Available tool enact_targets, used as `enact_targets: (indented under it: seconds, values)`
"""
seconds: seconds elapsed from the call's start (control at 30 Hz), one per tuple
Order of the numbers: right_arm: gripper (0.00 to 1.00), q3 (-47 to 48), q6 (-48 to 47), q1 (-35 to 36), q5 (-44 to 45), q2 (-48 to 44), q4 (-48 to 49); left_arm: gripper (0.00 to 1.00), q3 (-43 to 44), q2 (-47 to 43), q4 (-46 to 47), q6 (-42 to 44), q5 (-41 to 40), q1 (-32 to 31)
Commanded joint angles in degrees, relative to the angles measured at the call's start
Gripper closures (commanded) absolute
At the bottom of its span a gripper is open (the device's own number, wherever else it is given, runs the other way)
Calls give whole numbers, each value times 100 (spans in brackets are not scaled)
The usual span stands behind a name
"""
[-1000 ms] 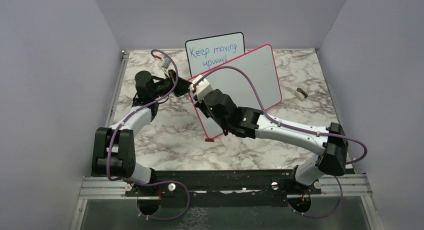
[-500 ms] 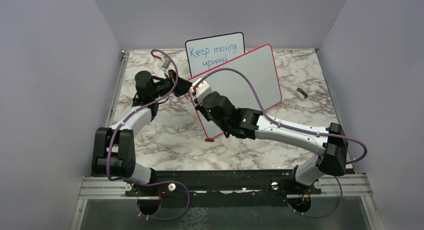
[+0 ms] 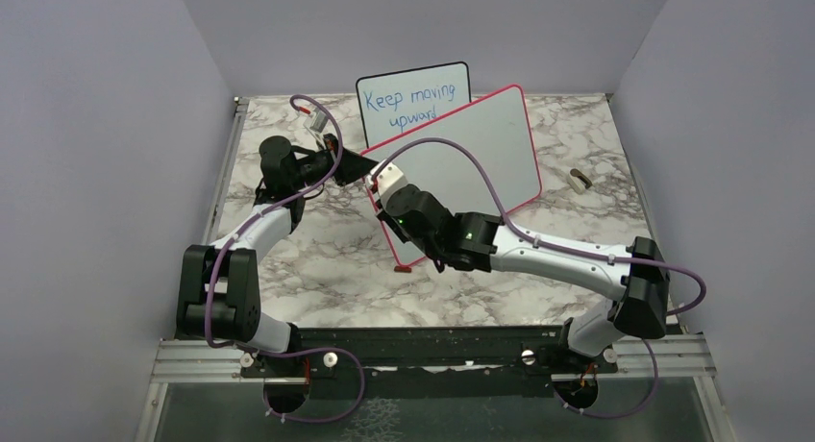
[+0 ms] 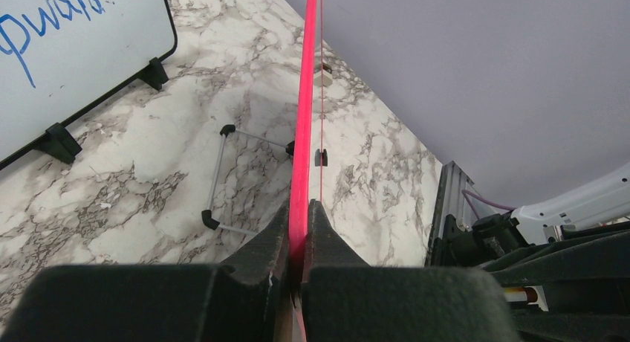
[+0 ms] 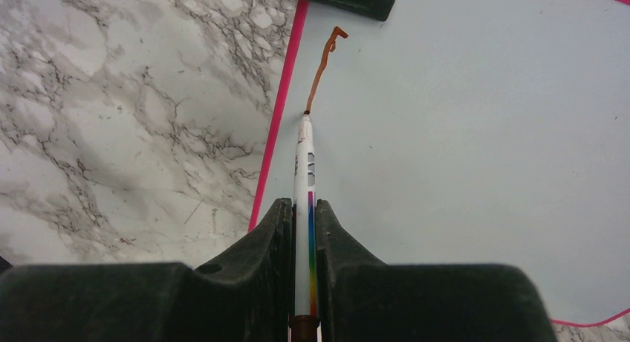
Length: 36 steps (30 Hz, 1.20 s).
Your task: Write a sentence on the whiteboard
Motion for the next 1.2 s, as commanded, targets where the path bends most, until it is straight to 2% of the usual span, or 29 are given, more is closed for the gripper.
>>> enact_targets:
  seconds: [0.0,0.2,0.4,1.17]
  values:
    - [99,-138,58,55,42,-253,128,100,-85,53,-145,257,-61,-84]
    - [99,-438,-56,59,132,-570,857,100,-100,22,-145,264,-61,-85]
    - [99,-582,-55,59,116,-621,1140,100,-77,16,-145,274,-37,-79]
    - [99,-573,-73,59,396,-310,1239,100,-67,42,-145,296,-26,-81]
